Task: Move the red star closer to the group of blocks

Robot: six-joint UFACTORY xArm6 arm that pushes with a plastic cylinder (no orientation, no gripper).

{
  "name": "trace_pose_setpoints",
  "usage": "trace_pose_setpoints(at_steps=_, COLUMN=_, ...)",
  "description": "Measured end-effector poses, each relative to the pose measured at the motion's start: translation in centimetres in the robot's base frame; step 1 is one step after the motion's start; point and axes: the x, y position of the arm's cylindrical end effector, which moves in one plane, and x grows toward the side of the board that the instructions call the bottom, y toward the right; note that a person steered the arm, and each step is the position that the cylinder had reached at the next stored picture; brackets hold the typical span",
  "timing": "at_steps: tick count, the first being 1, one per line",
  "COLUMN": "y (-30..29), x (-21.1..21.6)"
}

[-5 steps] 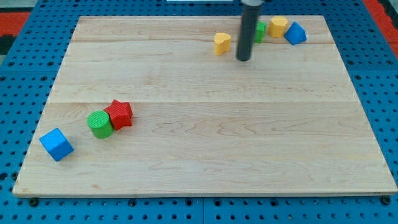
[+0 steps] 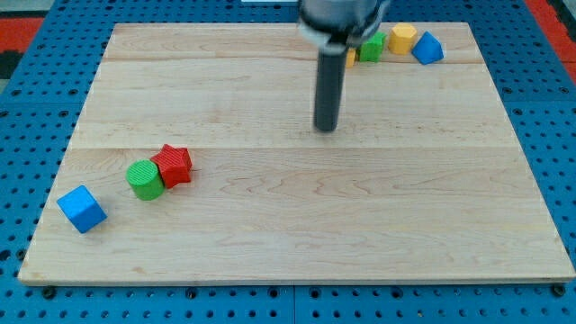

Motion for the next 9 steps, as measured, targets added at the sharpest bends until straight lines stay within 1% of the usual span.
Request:
trace_pose_setpoints(at_steps=1, y=-8.7, x=7.1)
trace_pose_setpoints(at_steps=2, y=-18.8, x=9.2)
trace_pose_setpoints(at_steps=3, y=-21.4, x=6.1)
trace_pose_setpoints(at_steps=4, y=-21.6, x=4.1)
trace_pose_setpoints(at_steps=5, y=-16.3, x=1.2)
trace_pose_setpoints(at_steps=6, y=-9.7, x=0.5)
trace_pose_setpoints(at_steps=7, y=-5.3, x=-0.9)
trace_pose_setpoints(at_steps=8, y=-0.4, x=-6.5)
trace_pose_setpoints(at_steps=9, y=-1.7, x=-3.8)
